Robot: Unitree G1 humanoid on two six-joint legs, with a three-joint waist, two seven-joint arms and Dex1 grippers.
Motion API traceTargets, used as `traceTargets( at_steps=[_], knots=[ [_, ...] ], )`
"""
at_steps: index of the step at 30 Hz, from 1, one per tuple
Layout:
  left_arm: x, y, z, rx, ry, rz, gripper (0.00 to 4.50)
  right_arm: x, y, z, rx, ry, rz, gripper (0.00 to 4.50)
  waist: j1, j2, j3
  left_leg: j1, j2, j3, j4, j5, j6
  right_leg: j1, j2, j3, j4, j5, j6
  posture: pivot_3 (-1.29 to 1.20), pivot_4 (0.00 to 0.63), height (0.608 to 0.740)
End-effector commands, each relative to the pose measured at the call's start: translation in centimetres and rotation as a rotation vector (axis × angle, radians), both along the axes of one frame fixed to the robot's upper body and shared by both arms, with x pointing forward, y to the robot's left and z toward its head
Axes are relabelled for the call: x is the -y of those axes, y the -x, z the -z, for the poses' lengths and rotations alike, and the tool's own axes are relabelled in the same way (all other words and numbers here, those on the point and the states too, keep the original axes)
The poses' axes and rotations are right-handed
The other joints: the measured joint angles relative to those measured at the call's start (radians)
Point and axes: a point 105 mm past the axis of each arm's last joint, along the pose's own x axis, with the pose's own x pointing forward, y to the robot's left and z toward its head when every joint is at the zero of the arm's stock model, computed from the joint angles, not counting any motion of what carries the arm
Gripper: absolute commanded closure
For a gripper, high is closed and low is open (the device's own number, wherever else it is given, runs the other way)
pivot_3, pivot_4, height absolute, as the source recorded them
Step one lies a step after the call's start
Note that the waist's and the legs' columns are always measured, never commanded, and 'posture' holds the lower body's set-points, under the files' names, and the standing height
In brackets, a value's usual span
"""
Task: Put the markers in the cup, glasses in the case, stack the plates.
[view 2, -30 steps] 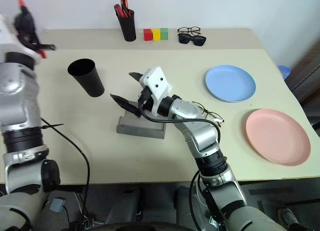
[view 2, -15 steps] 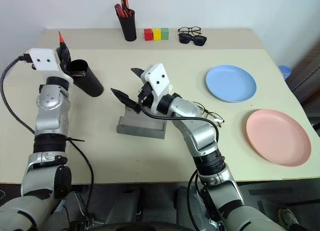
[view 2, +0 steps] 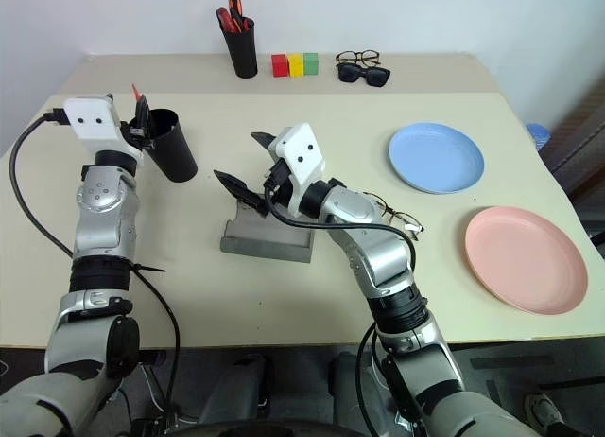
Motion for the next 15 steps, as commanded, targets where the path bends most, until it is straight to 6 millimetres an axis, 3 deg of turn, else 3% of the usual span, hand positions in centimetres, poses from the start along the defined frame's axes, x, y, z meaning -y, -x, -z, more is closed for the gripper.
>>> traceTargets(
  at_steps=[1, 4, 7, 10, 13, 15],
  knots=[
    [0.5, 0.6, -2.3, 0.098, 0.003, 0.024, 2.19, 0.0, 0.8, -1.5, 0.064, -0.023, -0.015, 0.00, 0.000, 0.000, 0.000, 0.000, 0.000, 0.000, 0.000, 0.000, 0.000, 0.000, 0.000, 0.000, 0.000, 0.000, 0.000, 0.00, 0.150, 0.740],
    [1.3, 1.1, -3.3, 0.126, -0.008, 0.101, 2.19, 0.6, 0.7, -1.5, 0.086, 0.012, -0.010, 0.00, 0.000, 0.000, 0.000, 0.000, 0.000, 0.000, 0.000, 0.000, 0.000, 0.000, 0.000, 0.000, 0.000, 0.000, 0.000, 0.00, 0.150, 0.740],
    [3.7, 2.0, -4.5, 0.122, -0.069, 0.291, 2.19, 2.5, 0.3, -1.1, 0.120, 0.103, 0.007, 0.00, 0.002, 0.000, 0.000, 0.000, 0.000, 0.000, 0.000, 0.000, 0.000, 0.000, 0.000, 0.000, 0.000, 0.000, 0.000, 0.00, 0.150, 0.740],
    [6.5, 3.0, -4.4, 0.036, -0.178, 0.503, 1.28, 4.9, -0.6, -1.0, 0.136, 0.166, 0.055, 0.00, 0.001, 0.000, 0.000, 0.000, 0.000, 0.000, 0.000, 0.000, 0.000, 0.001, 0.000, 0.000, -0.001, 0.000, 0.000, 0.00, 0.150, 0.740],
    [9.2, 4.4, -2.7, -0.124, -0.260, 0.722, 0.04, 6.9, -1.1, -1.1, 0.142, 0.217, 0.088, 0.00, -0.001, 0.000, 0.000, 0.000, 0.000, 0.000, 0.000, 0.000, 0.000, 0.002, 0.000, 0.000, -0.001, 0.000, 0.000, 0.00, 0.150, 0.740],
    [10.9, 6.0, -0.9, -0.255, -0.364, 0.871, 0.04, 8.1, -1.1, -0.9, 0.144, 0.258, 0.099, 0.00, -0.005, 0.001, 0.001, 0.001, 0.001, 0.000, 0.000, 0.000, 0.000, 0.002, 0.001, 0.000, -0.001, 0.000, 0.000, 0.00, 0.150, 0.740]
  ],
)
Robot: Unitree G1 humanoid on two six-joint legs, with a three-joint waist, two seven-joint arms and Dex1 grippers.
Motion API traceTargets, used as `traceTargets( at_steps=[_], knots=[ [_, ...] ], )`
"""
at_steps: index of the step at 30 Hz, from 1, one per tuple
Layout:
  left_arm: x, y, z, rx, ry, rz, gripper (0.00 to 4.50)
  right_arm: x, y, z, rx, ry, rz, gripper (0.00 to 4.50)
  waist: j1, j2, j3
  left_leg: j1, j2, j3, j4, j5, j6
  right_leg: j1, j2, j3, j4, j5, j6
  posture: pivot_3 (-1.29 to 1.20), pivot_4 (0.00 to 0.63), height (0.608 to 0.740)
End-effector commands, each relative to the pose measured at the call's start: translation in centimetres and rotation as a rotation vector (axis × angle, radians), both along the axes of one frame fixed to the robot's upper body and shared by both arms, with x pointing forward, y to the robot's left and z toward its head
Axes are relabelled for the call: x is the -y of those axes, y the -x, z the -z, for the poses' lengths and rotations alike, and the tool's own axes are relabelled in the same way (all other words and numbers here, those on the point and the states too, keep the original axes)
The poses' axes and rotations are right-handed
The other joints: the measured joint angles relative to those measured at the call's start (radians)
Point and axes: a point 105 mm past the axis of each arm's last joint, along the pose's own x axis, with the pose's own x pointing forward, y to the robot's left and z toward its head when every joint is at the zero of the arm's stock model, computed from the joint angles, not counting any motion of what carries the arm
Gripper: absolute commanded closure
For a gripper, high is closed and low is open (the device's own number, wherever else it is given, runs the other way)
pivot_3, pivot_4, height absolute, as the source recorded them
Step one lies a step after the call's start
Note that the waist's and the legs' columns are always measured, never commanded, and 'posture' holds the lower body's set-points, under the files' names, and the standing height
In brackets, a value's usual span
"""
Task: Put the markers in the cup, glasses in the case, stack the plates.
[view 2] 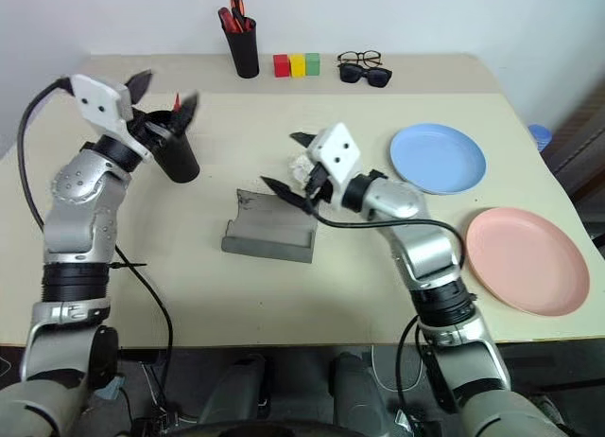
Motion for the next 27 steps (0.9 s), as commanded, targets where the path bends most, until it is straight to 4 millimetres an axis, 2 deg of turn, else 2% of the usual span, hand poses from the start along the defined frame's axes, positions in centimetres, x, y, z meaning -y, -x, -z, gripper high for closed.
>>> traceTargets(
  at_steps=[1, 3, 6, 9, 14, 17, 19, 20, 24, 27],
  knots=[
    [3.1, 2.6, 1.9, -0.143, -0.154, 0.238, 0.04, 1.4, 0.4, -1.0, 0.044, 0.024, -0.002, 0.00, -0.003, 0.001, 0.000, 0.000, 0.000, 0.000, 0.000, 0.000, 0.000, 0.000, 0.000, 0.000, 0.000, 0.000, 0.000, 0.00, 0.150, 0.740],
    [4.3, 4.5, 4.2, -0.267, -0.283, 0.376, 0.04, 2.3, 0.8, -0.6, 0.028, 0.064, -0.011, 0.00, -0.004, 0.001, 0.000, 0.000, 0.001, 0.000, 0.000, 0.000, 0.000, 0.000, 0.001, 0.000, 0.000, 0.000, 0.000, 0.00, 0.150, 0.740],
    [4.9, 6.5, 6.6, -0.379, -0.429, 0.500, 0.04, 3.1, 1.3, -0.1, 0.011, 0.099, -0.016, 0.00, -0.011, 0.001, 0.001, 0.000, 0.001, 0.000, -0.001, 0.000, 0.000, 0.000, 0.001, 0.000, 0.000, 0.000, 0.000, 0.00, 0.150, 0.740],
    [5.1, 7.0, 9.1, -0.466, -0.558, 0.546, 0.04, 3.8, 1.6, 0.3, -0.004, 0.119, -0.008, 0.00, -0.013, 0.002, 0.001, 0.000, 0.001, 0.000, 0.000, 0.000, 0.000, 0.001, 0.001, 0.000, 0.000, 0.000, 0.000, 0.00, 0.150, 0.740],
    [5.8, 6.5, 11.4, -0.548, -0.625, 0.578, 0.04, 4.1, 2.2, 0.9, -0.024, 0.128, -0.005, 0.00, -0.012, 0.002, 0.001, 0.000, 0.001, 0.001, 0.000, 0.000, 0.000, 0.002, 0.002, 0.000, -0.001, 0.000, 0.000, 0.00, 0.150, 0.740],
    [5.7, 6.5, 12.4, -0.585, -0.671, 0.600, 0.84, 4.2, 2.4, 1.1, -0.029, 0.131, 0.005, 0.00, -0.012, 0.002, 0.001, 0.000, 0.001, 0.001, 0.000, 0.000, 0.000, 0.002, 0.002, 0.000, -0.001, 0.000, 0.000, 0.00, 0.150, 0.740],
    [5.6, 6.4, 12.8, -0.595, -0.684, 0.602, 1.79, 4.4, 2.5, 1.2, -0.031, 0.130, 0.014, 0.00, -0.016, 0.002, 0.001, 0.000, 0.001, 0.001, 0.000, 0.000, 0.000, 0.001, 0.002, 0.000, -0.001, 0.000, 0.000, 0.00, 0.150, 0.740],
    [5.6, 6.3, 12.9, -0.598, -0.682, 0.603, 2.44, 4.4, 2.5, 1.3, -0.031, 0.130, 0.018, 0.00, -0.017, 0.002, 0.001, 0.000, 0.001, 0.000, 0.000, 0.000, 0.000, 0.001, 0.002, 0.000, -0.001, 0.000, 0.000, 0.00, 0.150, 0.740],
    [5.9, 6.1, 12.5, -0.591, -0.639, 0.600, 4.42, 4.5, 2.6, 1.4, -0.035, 0.129, 0.024, 0.00, -0.016, 0.002, 0.001, 0.000, 0.001, 0.000, 0.001, 0.000, 0.000, 0.001, 0.002, 0.000, 0.000, 0.000, 0.000, 0.00, 0.150, 0.740],
    [6.0, 5.7, 11.9, -0.555, -0.618, 0.578, 4.47, 4.6, 2.7, 1.6, -0.041, 0.132, 0.026, 0.00, -0.014, 0.002, 0.001, 0.000, 0.001, 0.000, 0.001, 0.000, 0.001, 0.002, 0.001, 0.000, 0.000, 0.000, 0.000, 0.00, 0.150, 0.740]
  ],
)
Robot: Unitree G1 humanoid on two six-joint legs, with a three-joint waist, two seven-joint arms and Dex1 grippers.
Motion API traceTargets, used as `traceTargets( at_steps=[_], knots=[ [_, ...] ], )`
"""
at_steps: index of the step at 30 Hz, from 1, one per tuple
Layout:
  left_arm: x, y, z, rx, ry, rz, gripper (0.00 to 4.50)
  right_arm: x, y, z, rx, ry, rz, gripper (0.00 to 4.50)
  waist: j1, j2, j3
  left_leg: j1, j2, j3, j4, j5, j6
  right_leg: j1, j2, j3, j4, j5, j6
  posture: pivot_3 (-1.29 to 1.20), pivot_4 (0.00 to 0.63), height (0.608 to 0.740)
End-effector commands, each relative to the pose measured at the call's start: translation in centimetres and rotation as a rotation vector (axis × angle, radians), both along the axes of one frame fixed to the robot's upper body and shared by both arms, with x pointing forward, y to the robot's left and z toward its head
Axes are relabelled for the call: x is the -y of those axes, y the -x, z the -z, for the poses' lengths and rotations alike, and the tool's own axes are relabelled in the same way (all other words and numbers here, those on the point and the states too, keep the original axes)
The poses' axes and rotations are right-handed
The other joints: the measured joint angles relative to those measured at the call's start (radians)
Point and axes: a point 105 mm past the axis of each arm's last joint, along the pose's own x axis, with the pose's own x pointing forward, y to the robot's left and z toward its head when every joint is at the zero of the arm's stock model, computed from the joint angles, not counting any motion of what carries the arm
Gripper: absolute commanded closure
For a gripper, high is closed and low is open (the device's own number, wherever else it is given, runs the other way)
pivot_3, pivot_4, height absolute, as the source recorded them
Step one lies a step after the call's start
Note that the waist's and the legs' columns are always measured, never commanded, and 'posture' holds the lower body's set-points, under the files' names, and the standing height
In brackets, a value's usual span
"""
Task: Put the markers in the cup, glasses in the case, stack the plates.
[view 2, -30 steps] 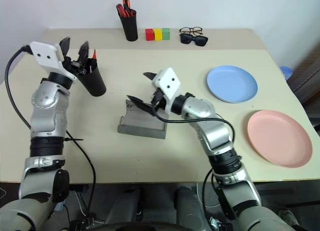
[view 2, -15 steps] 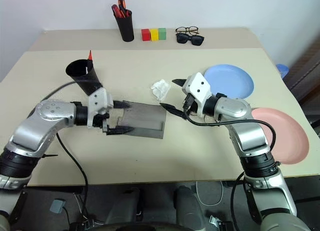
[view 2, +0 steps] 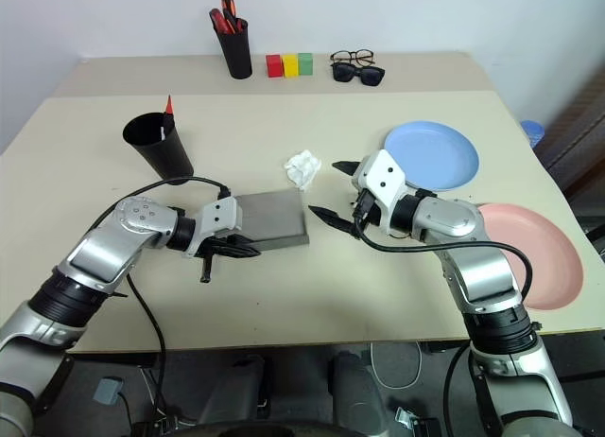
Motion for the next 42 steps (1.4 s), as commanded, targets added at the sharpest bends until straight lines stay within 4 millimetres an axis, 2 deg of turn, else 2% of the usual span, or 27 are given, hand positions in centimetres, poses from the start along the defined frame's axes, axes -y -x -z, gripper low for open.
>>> traceTargets(
  at_steps=[1, 5, 10, 13, 15, 17, 20, 23, 33, 36, 42],
  knots=[
    [0.2, -0.5, -1.7, 0.072, 0.039, -0.007, 4.47, 0.1, 0.5, -1.4, 0.057, 0.004, -0.005, 0.00, 0.000, 0.000, 0.000, 0.000, 0.000, 0.000, 0.000, 0.000, 0.000, 0.000, 0.000, 0.000, 0.000, 0.000, 0.000, 0.00, 0.150, 0.740],
    [0.5, 0.0, -1.7, 0.097, 0.025, 0.036, 4.47, 0.7, 0.3, -1.1, 0.050, 0.028, 0.004, 0.00, 0.000, 0.000, 0.000, 0.000, 0.000, 0.000, 0.000, 0.000, 0.000, 0.000, 0.000, 0.000, 0.000, 0.000, 0.000, 0.00, 0.150, 0.740],
    [0.5, 0.2, -1.6, 0.075, 0.017, 0.045, 4.47, 2.9, -0.5, -0.5, 0.016, 0.101, 0.076, 0.00, 0.002, 0.000, 0.000, 0.000, 0.000, 0.000, 0.000, 0.000, 0.000, 0.000, 0.000, 0.000, 0.000, 0.000, 0.000, 0.00, 0.150, 0.740],
    [0.5, 0.3, -1.8, 0.040, 0.039, 0.035, 3.60, 5.5, -1.2, 0.2, -0.043, 0.182, 0.180, 0.00, 0.003, 0.000, 0.000, 0.000, 0.000, 0.000, 0.000, 0.000, 0.000, 0.000, 0.000, 0.000, 0.000, 0.000, 0.000, 0.00, 0.150, 0.740],
    [0.6, -0.1, -2.0, 0.093, 0.031, 0.034, 2.62, 7.6, -1.7, 0.9, -0.074, 0.246, 0.258, 0.00, 0.005, 0.000, 0.000, 0.000, 0.000, 0.000, 0.001, 0.000, 0.000, 0.000, 0.000, 0.000, 0.000, 0.000, 0.000, 0.00, 0.150, 0.740],
    [0.7, -0.6, -2.5, 0.144, 0.048, 0.021, 1.68, 8.9, -1.8, 1.5, -0.095, 0.291, 0.295, 0.00, 0.006, 0.000, 0.000, 0.000, 0.000, 0.001, 0.001, 0.000, 0.000, 0.000, 0.000, 0.000, 0.000, 0.000, 0.000, 0.00, 0.150, 0.740],
    [1.2, -1.5, -4.2, 0.200, 0.144, -0.034, 1.68, 9.7, -1.8, 2.4, -0.113, 0.330, 0.325, 0.00, 0.012, 0.000, 0.000, 0.000, 0.000, 0.001, 0.001, 0.000, 0.000, 0.000, 0.000, 0.000, 0.000, 0.000, 0.000, 0.00, 0.150, 0.740],
    [1.3, -1.0, -5.8, 0.218, 0.261, -0.050, 1.68, 10.0, -2.4, 3.2, -0.131, 0.335, 0.369, 0.00, 0.009, 0.000, 0.000, 0.000, 0.000, 0.001, 0.002, 0.000, 0.001, 0.000, 0.000, 0.001, 0.000, 0.000, 0.000, 0.00, 0.150, 0.740],
    [-1.4, 0.0, -4.6, 0.214, 0.277, -0.207, 1.68, 10.1, -3.3, 4.6, -0.142, 0.374, 0.398, 0.00, 0.018, 0.001, 0.000, 0.000, 0.001, 0.001, 0.002, 0.000, 0.001, 0.000, 0.000, 0.002, 0.000, 0.000, 0.000, 0.00, 0.150, 0.740],
    [-1.5, 0.3, -4.6, 0.212, 0.285, -0.226, 1.63, 10.1, -3.6, 4.6, -0.146, 0.368, 0.407, 0.81, 0.021, 0.001, 0.000, 0.000, 0.001, 0.001, 0.003, -0.001, 0.001, 0.001, 0.000, 0.002, 0.000, 0.000, 0.000, 0.00, 0.150, 0.740],
    [-1.8, 0.2, -4.6, 0.218, 0.283, -0.248, 1.63, 10.0, -3.6, 4.5, -0.153, 0.377, 0.406, 3.82, 0.023, 0.001, 0.000, 0.000, 0.000, 0.001, 0.003, -0.001, 0.001, 0.001, -0.001, 0.001, 0.000, 0.000, 0.000, 0.00, 0.150, 0.740]
  ],
)
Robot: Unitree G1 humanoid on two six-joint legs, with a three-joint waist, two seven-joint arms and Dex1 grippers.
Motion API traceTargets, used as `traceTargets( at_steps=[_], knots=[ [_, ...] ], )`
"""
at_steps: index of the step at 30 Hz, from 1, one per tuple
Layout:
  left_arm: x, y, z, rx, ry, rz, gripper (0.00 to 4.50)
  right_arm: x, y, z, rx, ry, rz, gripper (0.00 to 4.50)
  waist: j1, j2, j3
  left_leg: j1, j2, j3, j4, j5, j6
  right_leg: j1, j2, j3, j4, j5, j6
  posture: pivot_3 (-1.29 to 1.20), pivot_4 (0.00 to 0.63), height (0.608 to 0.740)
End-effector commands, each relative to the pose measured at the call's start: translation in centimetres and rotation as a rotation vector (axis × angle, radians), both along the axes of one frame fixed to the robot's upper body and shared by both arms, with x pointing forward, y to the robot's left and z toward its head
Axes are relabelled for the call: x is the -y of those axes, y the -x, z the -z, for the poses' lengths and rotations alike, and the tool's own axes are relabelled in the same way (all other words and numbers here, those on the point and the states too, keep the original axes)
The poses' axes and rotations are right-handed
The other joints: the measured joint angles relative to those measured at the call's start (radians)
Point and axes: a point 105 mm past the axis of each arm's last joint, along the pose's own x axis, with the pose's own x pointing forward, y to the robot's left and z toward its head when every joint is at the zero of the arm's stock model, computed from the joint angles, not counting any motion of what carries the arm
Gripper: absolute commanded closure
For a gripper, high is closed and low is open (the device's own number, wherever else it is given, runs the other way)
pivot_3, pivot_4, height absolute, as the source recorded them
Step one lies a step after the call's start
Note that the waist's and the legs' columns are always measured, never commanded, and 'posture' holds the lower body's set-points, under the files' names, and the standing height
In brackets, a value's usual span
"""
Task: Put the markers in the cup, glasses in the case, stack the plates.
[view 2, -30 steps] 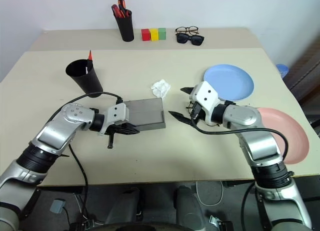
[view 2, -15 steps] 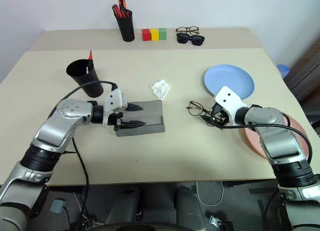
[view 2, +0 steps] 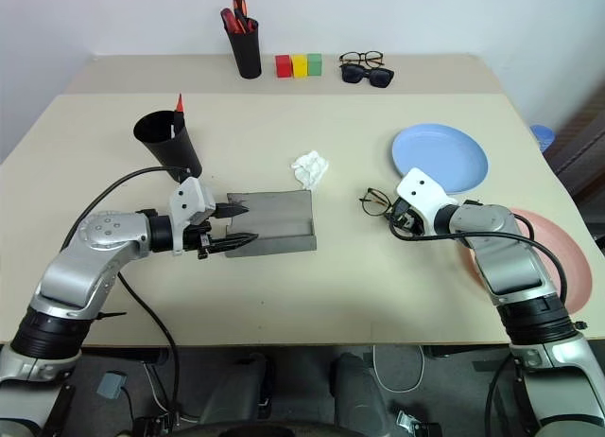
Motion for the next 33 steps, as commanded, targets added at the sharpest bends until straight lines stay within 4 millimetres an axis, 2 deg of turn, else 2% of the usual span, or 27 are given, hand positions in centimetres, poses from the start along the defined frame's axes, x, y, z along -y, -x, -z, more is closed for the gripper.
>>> traceTargets(
  at_steps=[1, 6, 14, 17, 21, 25, 28, 33],
  knots=[
    [-0.2, 0.0, -1.3, 0.045, 0.016, -0.009, 1.63, -0.1, -0.2, -1.2, 0.038, 0.009, -0.007, 4.38, 0.000, 0.000, 0.000, 0.000, 0.000, 0.000, 0.000, 0.000, 0.000, 0.000, 0.000, 0.000, 0.000, 0.000, 0.000, 0.00, 0.150, 0.740],
    [-0.7, -0.2, -1.4, 0.050, 0.017, -0.029, 1.63, -0.2, 0.0, -1.6, 0.051, 0.025, -0.015, 4.45, -0.001, 0.000, 0.000, 0.000, 0.000, 0.000, 0.000, 0.000, 0.000, 0.000, 0.000, 0.000, 0.000, 0.000, 0.000, 0.00, 0.150, 0.740],
    [-2.8, -0.3, -1.3, 0.050, 0.019, -0.121, 1.63, -1.3, 0.1, -3.1, 0.092, 0.007, -0.088, 4.45, -0.003, 0.000, 0.000, 0.000, 0.000, 0.000, 0.000, 0.000, 0.000, 0.000, 0.000, 0.000, 0.000, 0.000, 0.000, 0.00, 0.150, 0.740],
    [-2.7, 0.1, -1.1, 0.045, 0.016, -0.116, 1.63, -0.4, -0.4, -3.4, 0.082, 0.012, -0.051, 3.63, -0.003, 0.000, 0.000, 0.000, 0.000, 0.000, 0.000, 0.000, 0.000, 0.000, 0.000, 0.000, 0.000, 0.000, 0.000, 0.00, 0.150, 0.740],
    [-1.4, 0.7, -0.8, 0.039, 0.028, -0.080, 1.63, 2.5, -1.5, -4.0, 0.123, 0.120, 0.023, 1.76, 0.003, 0.000, 0.000, 0.000, 0.000, 0.000, 0.000, 0.000, 0.000, 0.000, -0.001, 0.000, 0.000, 0.000, 0.000, 0.00, 0.150, 0.740],
    [-1.0, 0.7, -0.6, 0.036, 0.028, -0.077, 1.63, 3.9, -1.8, -3.2, 0.080, 0.119, 0.056, 1.76, 0.000, 0.000, 0.000, 0.000, 0.000, 0.000, 0.001, 0.000, 0.001, 0.001, 0.000, 0.000, -0.001, 0.000, 0.000, 0.00, 0.150, 0.740],
    [-0.9, 0.8, -0.5, 0.035, 0.027, -0.072, 1.63, 3.9, -1.6, -2.1, 0.020, 0.063, 0.063, 1.76, -0.007, 0.001, 0.000, 0.000, 0.000, 0.000, 0.001, 0.000, 0.001, 0.000, 0.000, 0.000, 0.000, 0.000, 0.000, 0.00, 0.150, 0.740],
    [-0.8, 0.9, -0.5, 0.033, 0.022, -0.063, 1.63, 4.2, -1.8, -1.2, 0.004, 0.055, 0.078, 1.76, -0.004, 0.001, 0.000, 0.000, 0.000, 0.001, 0.001, 0.000, 0.001, 0.000, 0.000, 0.000, 0.000, 0.000, 0.000, 0.00, 0.150, 0.740]
  ],
)
